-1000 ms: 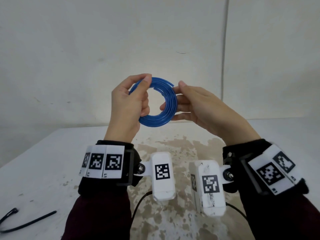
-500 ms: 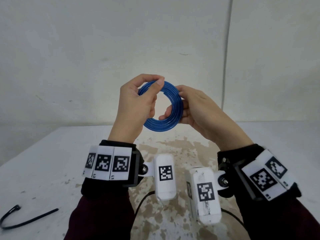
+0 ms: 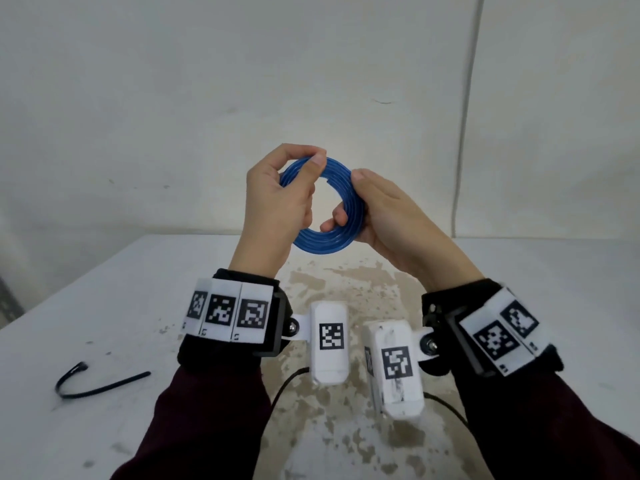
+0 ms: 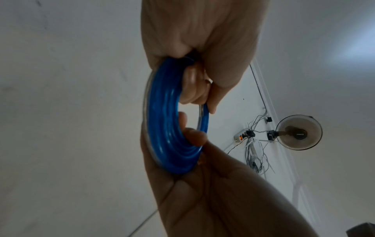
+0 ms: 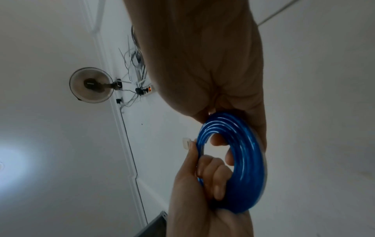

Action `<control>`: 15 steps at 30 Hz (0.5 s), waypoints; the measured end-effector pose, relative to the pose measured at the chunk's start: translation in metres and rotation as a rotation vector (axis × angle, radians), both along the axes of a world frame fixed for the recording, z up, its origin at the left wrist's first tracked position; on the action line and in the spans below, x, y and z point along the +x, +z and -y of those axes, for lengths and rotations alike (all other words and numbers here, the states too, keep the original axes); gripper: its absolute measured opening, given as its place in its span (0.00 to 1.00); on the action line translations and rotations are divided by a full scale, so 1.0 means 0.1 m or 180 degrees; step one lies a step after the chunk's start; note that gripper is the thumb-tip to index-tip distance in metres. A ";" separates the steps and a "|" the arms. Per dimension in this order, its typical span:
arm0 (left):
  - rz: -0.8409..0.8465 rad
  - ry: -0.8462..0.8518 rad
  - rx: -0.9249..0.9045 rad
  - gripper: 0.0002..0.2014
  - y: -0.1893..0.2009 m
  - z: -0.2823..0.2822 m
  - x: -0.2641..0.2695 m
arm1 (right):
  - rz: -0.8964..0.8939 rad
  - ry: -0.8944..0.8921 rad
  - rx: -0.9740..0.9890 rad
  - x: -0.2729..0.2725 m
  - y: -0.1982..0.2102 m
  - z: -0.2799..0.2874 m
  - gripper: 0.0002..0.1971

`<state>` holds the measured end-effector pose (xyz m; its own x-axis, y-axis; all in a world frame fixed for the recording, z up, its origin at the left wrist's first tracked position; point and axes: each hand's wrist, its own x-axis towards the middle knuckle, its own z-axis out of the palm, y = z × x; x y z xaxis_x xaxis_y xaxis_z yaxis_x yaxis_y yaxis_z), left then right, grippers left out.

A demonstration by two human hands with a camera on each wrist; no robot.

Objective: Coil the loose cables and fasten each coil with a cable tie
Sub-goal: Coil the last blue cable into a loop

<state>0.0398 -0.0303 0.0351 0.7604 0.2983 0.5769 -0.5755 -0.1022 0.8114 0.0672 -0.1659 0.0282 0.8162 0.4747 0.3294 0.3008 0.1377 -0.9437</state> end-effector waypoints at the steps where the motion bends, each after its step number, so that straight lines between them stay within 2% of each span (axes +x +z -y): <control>1: -0.0040 0.0042 0.0009 0.03 -0.03 -0.02 -0.05 | -0.0003 0.0002 -0.0040 -0.03 -0.02 -0.04 0.19; 7: -0.0309 0.0256 0.0034 0.03 -0.23 -0.28 -0.38 | -0.0073 -0.0050 -0.0345 -0.30 -0.20 -0.34 0.22; 11: -0.0519 0.0200 0.0122 0.03 -0.37 -0.55 -0.68 | -0.0285 0.0166 -0.0406 -0.47 -0.35 -0.67 0.22; 12: -0.0640 0.0047 0.0164 0.06 -0.39 -0.66 -0.75 | -0.0304 0.0171 -0.0390 -0.51 -0.38 -0.75 0.22; 15: -0.1217 -0.0850 0.0122 0.20 -0.38 -1.12 -0.93 | -0.0431 0.0169 -0.0243 -0.60 -0.46 -0.94 0.22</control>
<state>-0.0536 0.0816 -0.0032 0.9678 0.0473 0.2471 -0.2462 -0.0252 0.9689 0.0069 -0.0715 -0.0183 0.8237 0.5379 0.1793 0.1642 0.0762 -0.9835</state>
